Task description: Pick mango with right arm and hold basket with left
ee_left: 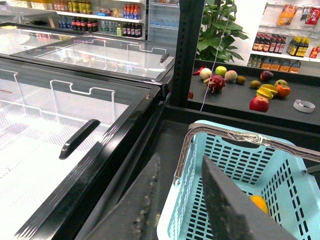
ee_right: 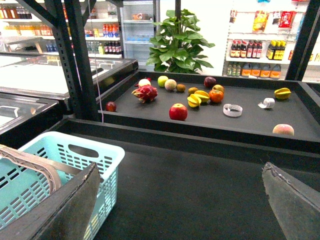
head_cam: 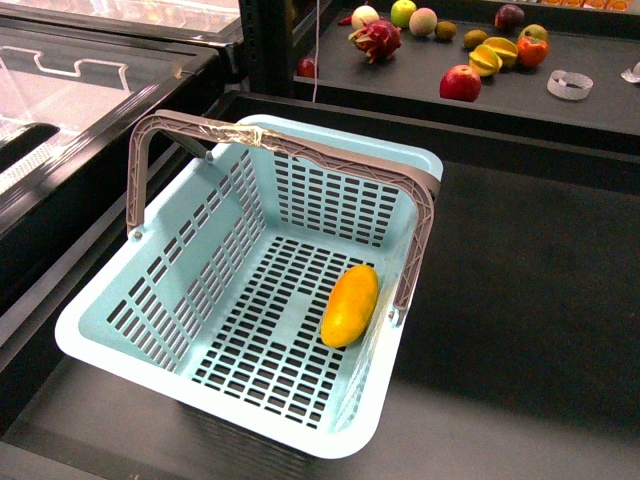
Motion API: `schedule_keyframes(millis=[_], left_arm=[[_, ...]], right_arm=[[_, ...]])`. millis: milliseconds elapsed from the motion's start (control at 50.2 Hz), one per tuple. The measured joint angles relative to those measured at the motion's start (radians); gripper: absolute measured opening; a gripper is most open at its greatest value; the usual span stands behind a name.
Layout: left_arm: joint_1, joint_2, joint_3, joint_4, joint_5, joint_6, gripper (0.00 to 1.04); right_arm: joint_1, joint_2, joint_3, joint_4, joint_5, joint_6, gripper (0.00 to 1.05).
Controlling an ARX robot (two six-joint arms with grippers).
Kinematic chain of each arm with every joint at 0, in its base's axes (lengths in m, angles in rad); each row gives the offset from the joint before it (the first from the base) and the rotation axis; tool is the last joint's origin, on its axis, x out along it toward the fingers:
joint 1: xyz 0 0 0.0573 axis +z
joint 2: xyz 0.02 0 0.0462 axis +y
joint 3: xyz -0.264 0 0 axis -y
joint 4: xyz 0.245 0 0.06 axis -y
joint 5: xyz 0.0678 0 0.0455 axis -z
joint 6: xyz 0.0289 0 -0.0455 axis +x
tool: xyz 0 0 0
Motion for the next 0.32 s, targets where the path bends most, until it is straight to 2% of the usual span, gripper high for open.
schedule_keyframes(millis=[319], left_arm=[[0.000,0.000,0.000,0.000,0.000,0.000,0.85]], right_arm=[[0.000,0.000,0.000,0.000,0.000,0.000,0.97]])
